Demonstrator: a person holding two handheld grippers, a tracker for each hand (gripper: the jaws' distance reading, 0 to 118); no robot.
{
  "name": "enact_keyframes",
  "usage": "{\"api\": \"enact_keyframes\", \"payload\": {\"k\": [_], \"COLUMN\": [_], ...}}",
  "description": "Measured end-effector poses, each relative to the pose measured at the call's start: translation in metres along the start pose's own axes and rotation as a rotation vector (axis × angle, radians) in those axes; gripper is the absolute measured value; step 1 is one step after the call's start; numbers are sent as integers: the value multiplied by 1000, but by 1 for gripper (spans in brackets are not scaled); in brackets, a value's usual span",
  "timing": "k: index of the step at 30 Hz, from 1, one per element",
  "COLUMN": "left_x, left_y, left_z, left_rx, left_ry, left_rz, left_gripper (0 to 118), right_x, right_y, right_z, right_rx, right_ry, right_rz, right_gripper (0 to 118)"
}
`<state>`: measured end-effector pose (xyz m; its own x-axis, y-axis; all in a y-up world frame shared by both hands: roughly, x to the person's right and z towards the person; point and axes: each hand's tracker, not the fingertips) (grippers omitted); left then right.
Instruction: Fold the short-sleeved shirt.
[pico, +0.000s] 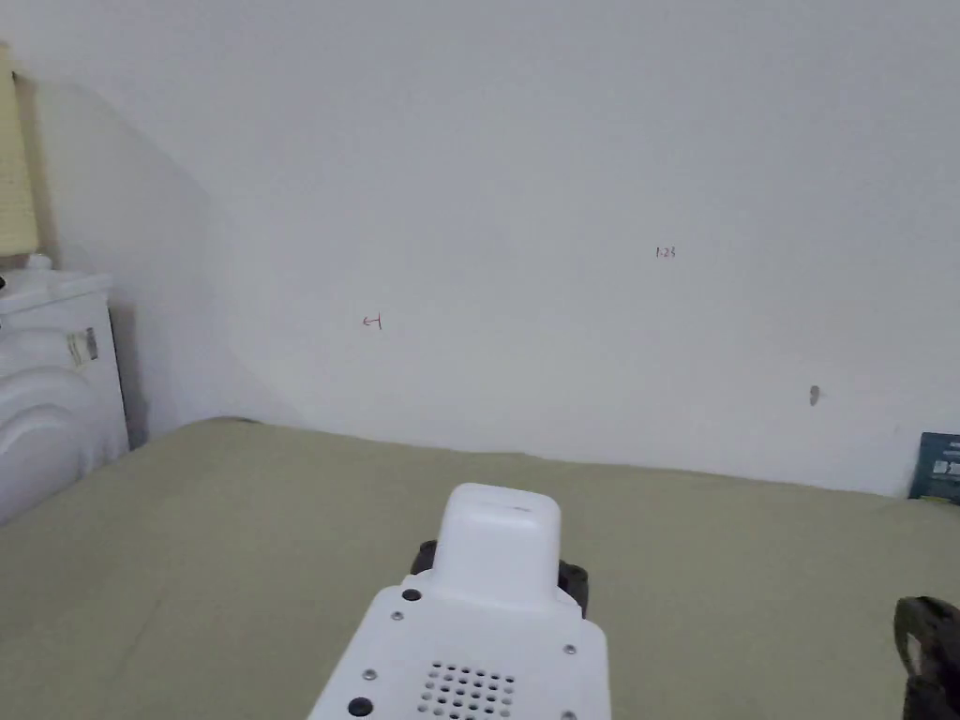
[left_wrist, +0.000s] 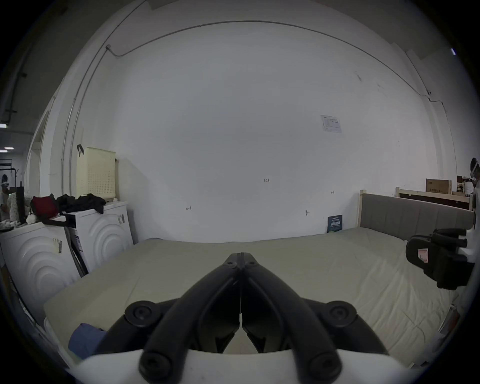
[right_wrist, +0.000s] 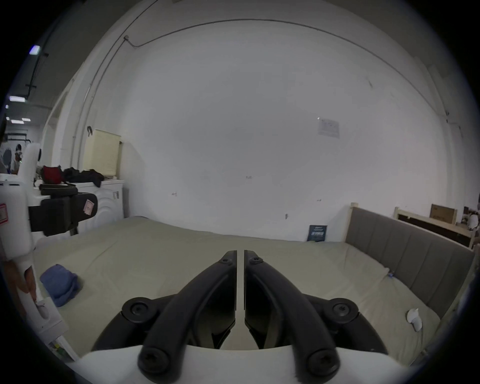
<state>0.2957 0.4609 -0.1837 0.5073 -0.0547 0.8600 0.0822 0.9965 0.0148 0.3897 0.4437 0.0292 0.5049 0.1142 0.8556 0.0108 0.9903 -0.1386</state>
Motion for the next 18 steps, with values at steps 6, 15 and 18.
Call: {"api": "enact_keyframes", "payload": {"k": [6,15,18], "left_x": [16,24,24], "left_y": [15,43,46], "left_z": [-22,-46,-52], "left_rx": [-13,12,16], "left_ry": [-27,-18,3], "left_rz": [14,23,15], "left_gripper": [0,0,0], "right_x": [-2,-10,-12], "right_y": [15,51,55], "right_z": [-27,-55,-60], "right_rx": [17,84,81], "right_ry": [-37,-102,-115], "right_rz": [-16,-7,-24], "right_gripper": [6,6,6]}}
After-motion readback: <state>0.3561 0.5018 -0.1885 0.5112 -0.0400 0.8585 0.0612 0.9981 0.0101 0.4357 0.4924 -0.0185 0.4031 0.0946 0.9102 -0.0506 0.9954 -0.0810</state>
